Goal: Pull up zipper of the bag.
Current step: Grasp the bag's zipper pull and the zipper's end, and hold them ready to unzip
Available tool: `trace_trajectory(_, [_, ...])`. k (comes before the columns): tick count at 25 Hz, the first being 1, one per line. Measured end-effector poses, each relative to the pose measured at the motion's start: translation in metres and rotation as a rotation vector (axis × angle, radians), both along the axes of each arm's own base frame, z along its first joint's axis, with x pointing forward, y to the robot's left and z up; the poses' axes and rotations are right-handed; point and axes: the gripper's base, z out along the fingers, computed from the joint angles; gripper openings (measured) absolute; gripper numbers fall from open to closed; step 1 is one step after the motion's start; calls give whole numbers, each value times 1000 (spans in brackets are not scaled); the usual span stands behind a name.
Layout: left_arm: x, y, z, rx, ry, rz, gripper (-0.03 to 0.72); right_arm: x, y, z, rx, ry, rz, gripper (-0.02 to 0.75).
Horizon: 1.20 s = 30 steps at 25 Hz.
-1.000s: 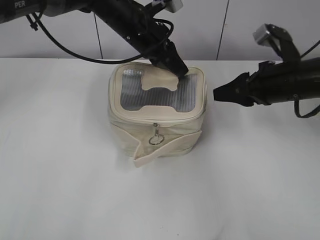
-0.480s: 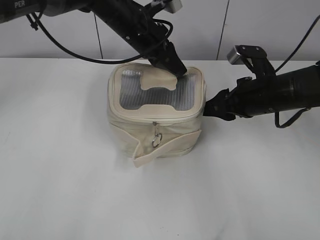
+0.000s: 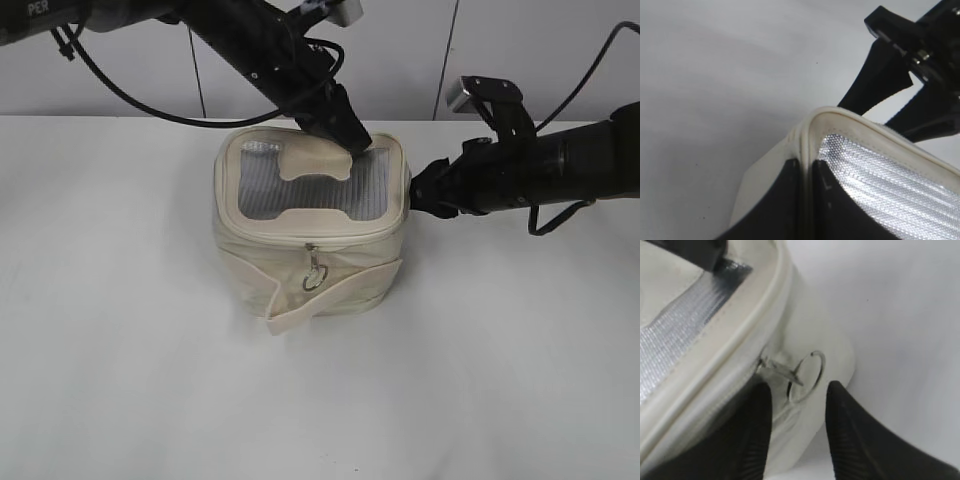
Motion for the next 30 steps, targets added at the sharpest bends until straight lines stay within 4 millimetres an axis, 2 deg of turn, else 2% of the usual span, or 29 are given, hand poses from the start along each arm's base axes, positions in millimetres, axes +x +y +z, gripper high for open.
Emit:
trace_trajectory(3, [0, 0, 0, -1, 2, 1, 36, 8, 2, 4, 12, -19, -8, 180])
trace_trajectory(5, [0, 0, 0, -1, 2, 2, 36, 9, 2, 4, 8, -23, -2, 49])
trace_trajectory(7, [0, 0, 0, -1, 2, 2, 36, 8, 2, 3, -1, -8, 5, 8])
trace_trajectory(11, [0, 0, 0, 0, 3, 3, 36, 3, 1, 1, -20, 57, 18, 8])
trace_trajectory(14, [0, 0, 0, 1, 12, 12, 36, -3, 0, 6, -46, 78, 37, 8])
trace_trajectory(24, [0, 0, 0, 14, 44, 47, 36, -47, -11, 32, -56, 66, 42, 8])
trace_trajectory(30, [0, 1, -1, 18, 53, 64, 36, -63, -12, 36, -48, 82, 75, 8])
